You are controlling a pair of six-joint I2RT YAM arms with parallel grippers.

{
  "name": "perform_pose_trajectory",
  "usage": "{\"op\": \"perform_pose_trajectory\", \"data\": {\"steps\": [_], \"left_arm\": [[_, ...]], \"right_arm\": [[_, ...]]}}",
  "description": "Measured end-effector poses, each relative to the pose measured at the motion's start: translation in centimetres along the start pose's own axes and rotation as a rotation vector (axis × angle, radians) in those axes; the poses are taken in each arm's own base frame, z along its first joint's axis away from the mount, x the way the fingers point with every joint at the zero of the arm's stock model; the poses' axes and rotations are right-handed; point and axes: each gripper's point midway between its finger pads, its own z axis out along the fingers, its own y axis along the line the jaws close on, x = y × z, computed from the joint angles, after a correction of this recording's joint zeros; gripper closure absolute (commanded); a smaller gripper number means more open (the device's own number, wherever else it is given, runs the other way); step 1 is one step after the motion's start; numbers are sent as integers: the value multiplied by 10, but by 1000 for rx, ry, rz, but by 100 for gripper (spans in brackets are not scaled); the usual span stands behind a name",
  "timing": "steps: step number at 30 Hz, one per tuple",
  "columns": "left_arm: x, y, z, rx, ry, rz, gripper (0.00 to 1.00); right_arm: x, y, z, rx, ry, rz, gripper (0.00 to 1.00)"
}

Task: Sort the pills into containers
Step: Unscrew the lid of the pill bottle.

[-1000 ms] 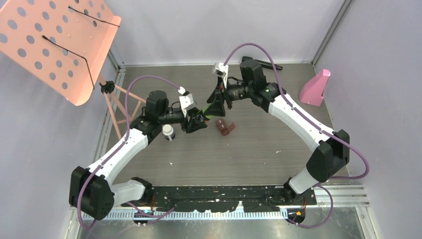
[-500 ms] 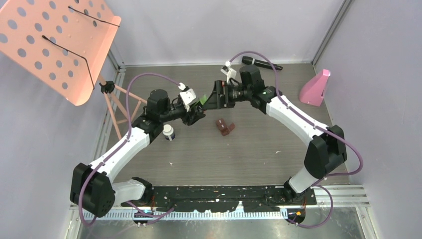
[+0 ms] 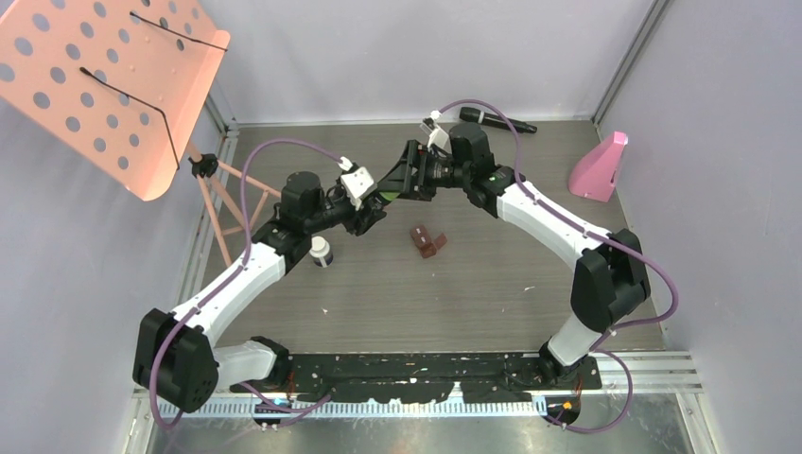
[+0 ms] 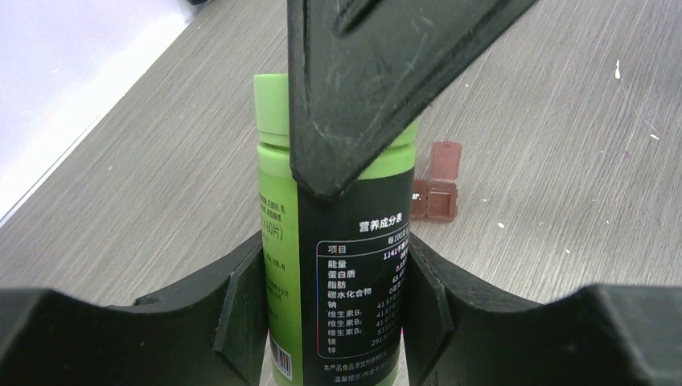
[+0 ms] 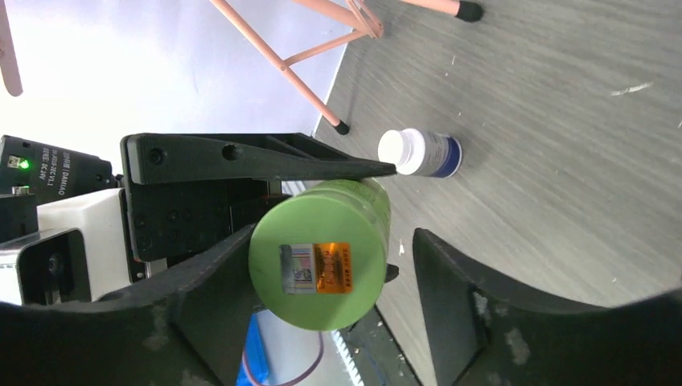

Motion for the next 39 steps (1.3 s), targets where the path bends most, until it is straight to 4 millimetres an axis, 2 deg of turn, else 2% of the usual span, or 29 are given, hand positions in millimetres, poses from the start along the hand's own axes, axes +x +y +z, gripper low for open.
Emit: {"op": "perform_pose_trajectory", "data": {"steps": [1,5,12,17,19,21,22,24,27,30,34,39], "left_arm": [[1,1,0,-4,3,-1,100],[4,1,0,-9,11,-1,100],[4,-2,-3,4,9,27,100],[0,-15,-11,73,-6,42,100],[-1,-26,-14,134,-2,25,100],[-3,-37,-18,195,3,5,100],[-6,-39,-20,213,0,2,100],[-12,-44,-24,241,-12,1,100],[-13,-61,-28,311,-19,-10,100],[-11,-67,-27,327,-20,-11,100],[-2,-56,-22,261,-5,-2,100],[-1,-39,-18,168,-5,21,100]], "right_arm": [[-1,1,1,-3,0,6,45],[-6,4,1,-6,-14,-9,63],[-2,6,0,-40,13,-103,75],[13,16,-7,-185,82,-328,74],[22,18,-14,-243,110,-421,71],[29,22,-21,-294,130,-499,51],[29,24,-23,-311,132,-526,29],[30,30,-28,-345,131,-588,0],[24,38,-31,-355,97,-642,4],[20,46,-37,-345,74,-634,5],[13,48,-42,-260,59,-522,1],[3,32,-40,-88,30,-336,15]]}}
